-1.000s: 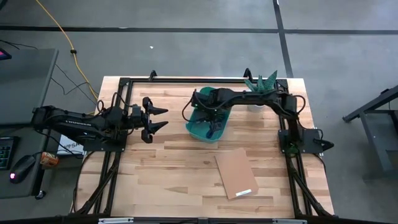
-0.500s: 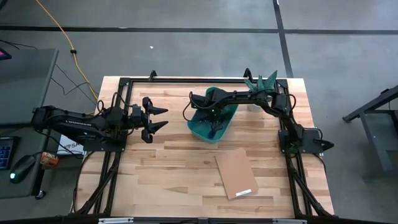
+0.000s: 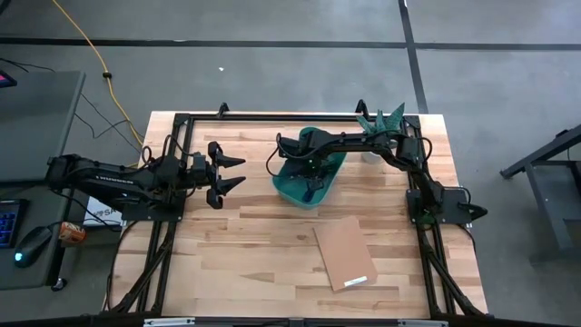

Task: Pick and place USB-C Cables
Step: Put the green charger cable green bin, then return to Home Position

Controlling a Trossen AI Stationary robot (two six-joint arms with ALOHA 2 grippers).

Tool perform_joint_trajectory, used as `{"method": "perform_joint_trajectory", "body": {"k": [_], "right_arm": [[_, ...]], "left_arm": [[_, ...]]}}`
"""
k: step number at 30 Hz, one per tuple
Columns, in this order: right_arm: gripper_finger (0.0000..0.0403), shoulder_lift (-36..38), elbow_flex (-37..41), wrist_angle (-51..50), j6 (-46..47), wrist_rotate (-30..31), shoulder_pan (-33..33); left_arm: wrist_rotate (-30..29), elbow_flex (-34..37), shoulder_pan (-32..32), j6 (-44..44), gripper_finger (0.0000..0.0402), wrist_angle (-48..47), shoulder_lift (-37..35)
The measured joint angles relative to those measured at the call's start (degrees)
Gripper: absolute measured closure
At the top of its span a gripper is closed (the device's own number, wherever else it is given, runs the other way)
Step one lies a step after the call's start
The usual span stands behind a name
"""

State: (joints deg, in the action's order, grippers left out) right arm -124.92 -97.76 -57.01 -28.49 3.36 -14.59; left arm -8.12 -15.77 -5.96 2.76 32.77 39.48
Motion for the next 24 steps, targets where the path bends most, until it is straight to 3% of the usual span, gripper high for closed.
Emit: {"method": "perform_joint_trajectory", "body": {"k": [9,19,24], "right_arm": [[0.034,0.0,0.0,-1.0,3.55,1.32,0.0],[0.0192,0.0,-0.52,-3.82,6.41,3.61,0.11],[0.0156,0.29,-1.43,-6.87,4.19,3.64,0.11]], "left_arm": [[0.0,0.0,0.0,0.01,0.0167,0.01,-0.02],[0.02,0.0,-0.01,0.0,0.0167,0.03,-0.02],[0.02,0.0,0.0,0.0,0.0167,0.03,0.0]]}}
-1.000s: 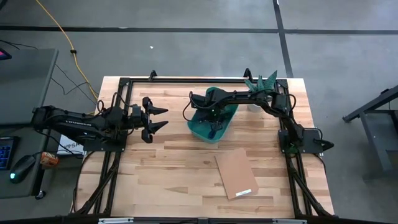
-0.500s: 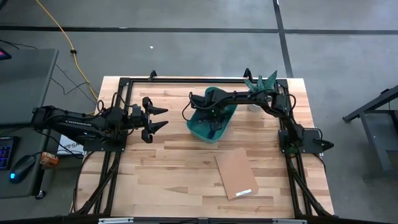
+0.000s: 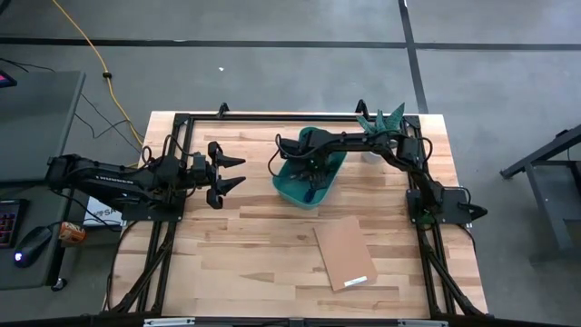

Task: Pick and place USB-C Cables
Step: Return to Home Position

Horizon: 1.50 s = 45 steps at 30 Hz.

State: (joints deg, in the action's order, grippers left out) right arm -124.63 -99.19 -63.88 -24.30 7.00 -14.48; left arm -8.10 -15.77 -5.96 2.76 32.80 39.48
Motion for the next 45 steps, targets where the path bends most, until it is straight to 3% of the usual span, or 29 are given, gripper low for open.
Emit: {"method": "perform_joint_trajectory", "body": {"k": [7,13,20,27,32,45], "right_arm": [[0.0161,5.45,-4.19,-5.25,2.96,-2.32,-0.86],[0.018,20.2,4.34,-0.49,8.02,-7.16,-1.79],[0.02,44.06,29.65,25.12,11.98,-11.87,0.37],[0.0203,61.52,53.34,64.17,12.42,-11.99,4.34],[0.0203,67.18,62.27,81.61,10.85,-11.96,5.31],[0.0203,68.89,63.37,81.94,10.96,-10.64,5.27]], "left_arm": [[-0.04,0.0,0.0,-1.46,0.0167,-0.65,0.0],[-0.07,0.0,-0.02,-1.44,0.0167,-1.38,0.01],[-0.09,0.0,-0.02,-0.87,0.0167,-1.61,-0.02],[-0.11,0.0,-0.02,-1.03,0.0167,-1.57,0.01],[-0.24,0.0,-0.02,-1.9,0.0167,-1.54,0.01],[-0.26,0.0,0.0,-1.49,0.0167,-1.54,0.01]]}}
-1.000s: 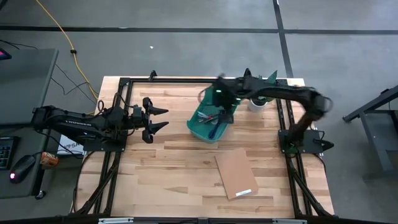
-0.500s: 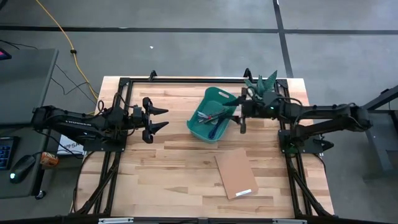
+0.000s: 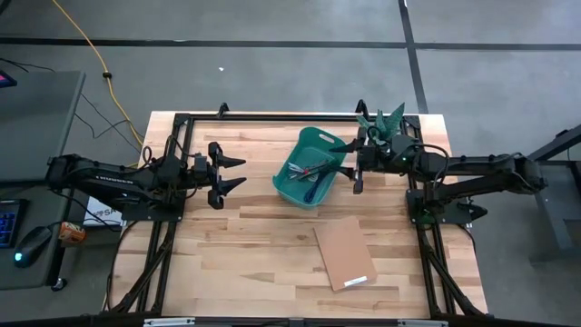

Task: Pick and place USB-C Cables
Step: Return to Home Position

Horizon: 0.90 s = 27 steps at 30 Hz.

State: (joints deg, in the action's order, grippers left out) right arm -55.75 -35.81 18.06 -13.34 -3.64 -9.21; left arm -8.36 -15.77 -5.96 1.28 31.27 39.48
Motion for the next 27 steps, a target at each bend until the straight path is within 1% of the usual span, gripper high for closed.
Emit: {"method": "perform_joint_trajectory", "body": {"k": [10,14,15,17,20,22,25,26,27], "right_arm": [[0.0203,0.0,0.0,-0.02,1.0,0.0,0.0],[0.0203,-0.01,0.0,-0.35,2.59,0.0,0.0],[0.0203,-0.02,0.0,-0.41,2.81,0.0,0.0],[0.0203,-0.02,0.0,-0.42,2.99,0.0,0.0],[0.0203,-0.02,0.0,-0.48,2.99,0.0,0.0],[0.0203,-0.02,0.0,-0.69,2.98,0.0,0.0],[0.0203,-0.02,0.0,-1.47,2.97,0.0,0.0],[0.0203,-0.02,0.0,-1.75,3.0,0.0,0.0],[0.0203,-0.02,0.0,-2.05,3.04,0.0,0.0]], "left_arm": [[0.02,0.0,-0.01,0.03,0.0167,-0.08,0.0],[0.42,0.0,-0.02,2.58,0.0167,-0.75,0.0],[0.46,-0.1,0.0,2.94,0.0168,-1.38,-0.12],[0.46,-1.34,0.0,3.23,0.0176,-5.82,-1.36],[0.43,-5.6,-0.01,3.2,0.0214,-16.75,-5.01],[-0.47,-8.5,-0.02,3.07,0.0261,-23.91,-7.48],[-1.92,-10.4,-0.02,3.02,0.0355,-29.58,-11.52],[-2.75,-10.4,-0.02,3.07,0.0377,-30.93,-13.17],[-3.79,-10.38,-0.02,3.34,0.0388,-32.27,-14.83]]}}
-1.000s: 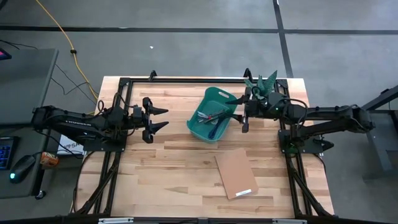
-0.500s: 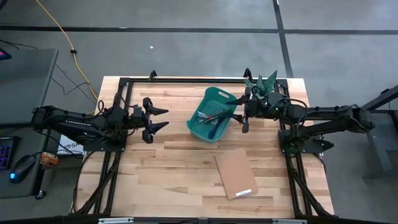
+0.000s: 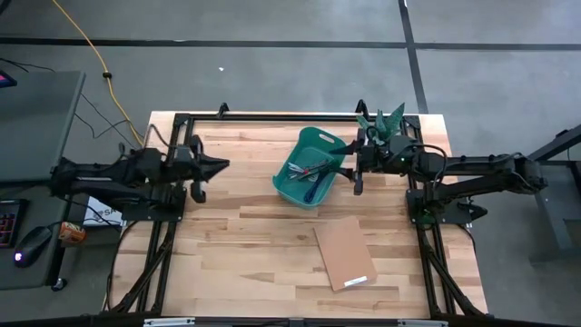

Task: Pick and place USB-C Cables
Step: Return to Home Position

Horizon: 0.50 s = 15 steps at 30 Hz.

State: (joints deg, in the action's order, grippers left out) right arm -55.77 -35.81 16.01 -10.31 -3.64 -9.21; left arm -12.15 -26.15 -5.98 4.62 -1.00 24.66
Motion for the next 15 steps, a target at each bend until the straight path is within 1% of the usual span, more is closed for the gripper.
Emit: {"method": "perform_joint_trajectory", "body": {"k": [3,7,12,15], "right_arm": [[0.0203,0.0,0.0,-0.98,0.0,0.0,0.0],[0.0203,0.0,0.0,-2.01,0.39,0.0,0.0],[0.0203,0.0,0.0,-2.43,0.31,0.0,0.0],[0.0203,0.0,0.0,-2.55,0.42,0.0,0.0]], "left_arm": [[-1.11,0.25,0.0,0.47,0.0391,-3.41,-4.18],[-0.96,5.04,0.02,1.76,0.0399,-2.91,-9.58],[-0.81,12.82,0.02,2.69,0.0401,1.29,-16.64],[0.52,15.93,0.02,2.35,0.0401,2.89,-20.7]]}}
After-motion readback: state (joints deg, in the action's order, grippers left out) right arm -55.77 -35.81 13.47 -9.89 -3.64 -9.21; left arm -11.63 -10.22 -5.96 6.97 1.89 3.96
